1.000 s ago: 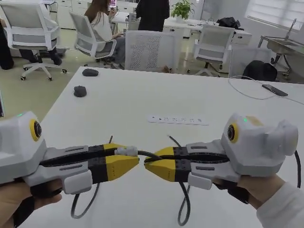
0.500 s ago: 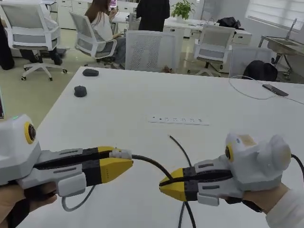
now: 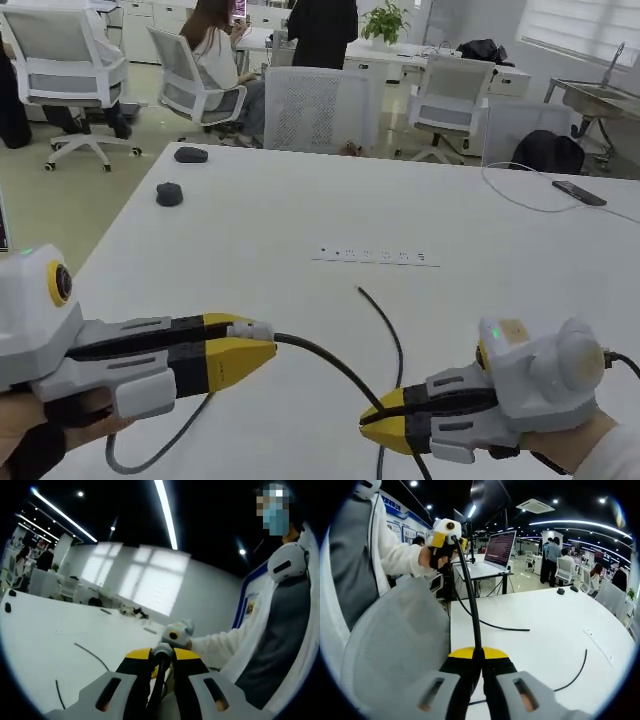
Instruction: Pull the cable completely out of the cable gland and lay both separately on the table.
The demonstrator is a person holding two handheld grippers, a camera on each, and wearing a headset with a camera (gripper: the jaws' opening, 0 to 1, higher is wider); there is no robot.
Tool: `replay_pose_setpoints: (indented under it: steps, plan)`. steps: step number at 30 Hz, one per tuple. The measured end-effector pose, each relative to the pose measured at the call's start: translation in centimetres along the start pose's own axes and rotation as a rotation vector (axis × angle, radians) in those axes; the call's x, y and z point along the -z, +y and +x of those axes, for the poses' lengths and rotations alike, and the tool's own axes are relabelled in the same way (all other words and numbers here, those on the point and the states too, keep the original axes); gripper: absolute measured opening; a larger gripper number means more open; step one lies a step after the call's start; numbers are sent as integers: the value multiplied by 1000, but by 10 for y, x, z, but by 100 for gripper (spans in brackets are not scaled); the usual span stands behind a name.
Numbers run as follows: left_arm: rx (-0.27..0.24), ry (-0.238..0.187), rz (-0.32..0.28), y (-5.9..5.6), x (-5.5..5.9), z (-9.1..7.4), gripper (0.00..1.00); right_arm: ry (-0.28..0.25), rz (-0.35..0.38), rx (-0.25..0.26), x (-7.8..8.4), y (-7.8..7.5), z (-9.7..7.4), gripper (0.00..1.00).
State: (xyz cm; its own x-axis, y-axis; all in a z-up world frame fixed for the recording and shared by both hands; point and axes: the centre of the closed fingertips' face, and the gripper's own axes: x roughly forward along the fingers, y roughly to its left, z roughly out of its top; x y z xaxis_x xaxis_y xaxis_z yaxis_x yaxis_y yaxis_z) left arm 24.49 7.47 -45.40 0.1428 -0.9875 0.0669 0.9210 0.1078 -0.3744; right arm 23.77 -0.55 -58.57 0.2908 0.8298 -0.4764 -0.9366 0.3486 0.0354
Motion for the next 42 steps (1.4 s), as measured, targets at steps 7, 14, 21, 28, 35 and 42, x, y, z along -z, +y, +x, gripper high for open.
replay_pose_setpoints:
  steps: [7, 14, 21, 28, 35, 42]
  plan:
    - [-44, 5, 13, 9, 1, 0, 16, -3, -2, 37, -7, -5, -5, 7]
    - [-80, 34, 13, 19, 7, 1, 16, -53, -33, 85, -40, -11, -12, 28]
    - [-82, 88, 21, 21, 20, 13, 16, -196, -104, 52, -104, 0, -18, 26]
    - [-74, 103, 28, 21, 26, 19, 16, -185, -166, 19, -111, 9, -9, 15]
    - [-62, 110, 33, 19, 27, 21, 16, -167, -174, 8, -105, 10, -1, 9]
    - [-57, 110, 42, 17, 27, 20, 16, -187, -174, -14, -106, 16, 2, 3]
